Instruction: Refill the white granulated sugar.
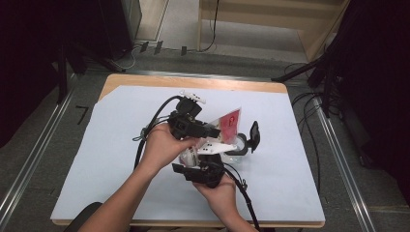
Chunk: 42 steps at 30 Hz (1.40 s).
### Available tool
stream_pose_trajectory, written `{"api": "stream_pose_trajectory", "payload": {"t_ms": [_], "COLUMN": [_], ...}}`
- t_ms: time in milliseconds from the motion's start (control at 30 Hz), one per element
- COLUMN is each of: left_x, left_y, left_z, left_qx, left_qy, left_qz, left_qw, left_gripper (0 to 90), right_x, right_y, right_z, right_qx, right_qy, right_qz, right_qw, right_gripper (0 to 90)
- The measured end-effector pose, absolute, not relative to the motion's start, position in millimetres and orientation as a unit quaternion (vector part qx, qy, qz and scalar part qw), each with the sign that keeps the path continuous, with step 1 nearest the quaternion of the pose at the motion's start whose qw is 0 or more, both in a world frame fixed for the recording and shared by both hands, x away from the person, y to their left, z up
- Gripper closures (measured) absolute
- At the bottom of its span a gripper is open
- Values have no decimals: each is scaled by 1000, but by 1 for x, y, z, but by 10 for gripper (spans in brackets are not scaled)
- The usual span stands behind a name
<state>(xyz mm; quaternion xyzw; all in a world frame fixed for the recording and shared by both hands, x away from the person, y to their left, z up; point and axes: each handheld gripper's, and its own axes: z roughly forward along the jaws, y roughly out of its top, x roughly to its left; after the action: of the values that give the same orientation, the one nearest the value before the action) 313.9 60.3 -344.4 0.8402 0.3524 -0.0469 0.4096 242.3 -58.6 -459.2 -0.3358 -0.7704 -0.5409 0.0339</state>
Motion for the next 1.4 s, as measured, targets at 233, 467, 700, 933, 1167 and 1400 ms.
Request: {"api": "stream_pose_trajectory", "payload": {"t_ms": [233,467,700,933,1167,1400], "left_x": [311,310,308,306,306,307], "left_y": [59,59,59,58,58,59], "left_z": [-342,-341,-340,-341,-342,-342], "left_qx": [850,848,845,842,840,838], "left_qy": [350,355,352,345,340,343], "left_qz": [-16,-17,-9,-7,-1,-11], "left_qw": [394,394,402,415,423,425], "left_gripper": [810,829,820,781,761,774], "right_x": [244,242,239,239,240,239], "right_y": [-59,-56,-55,-56,-57,-57], "right_z": [-457,-457,-454,-452,-450,-449], "right_qx": [-335,-322,-316,-317,-321,-322], "right_qy": [-771,-782,-788,-781,-778,-779], "right_qz": [-541,-533,-529,-538,-539,-537], "right_qw": [38,24,5,23,28,31], "right_gripper": [615,566,615,619,620,621]}}
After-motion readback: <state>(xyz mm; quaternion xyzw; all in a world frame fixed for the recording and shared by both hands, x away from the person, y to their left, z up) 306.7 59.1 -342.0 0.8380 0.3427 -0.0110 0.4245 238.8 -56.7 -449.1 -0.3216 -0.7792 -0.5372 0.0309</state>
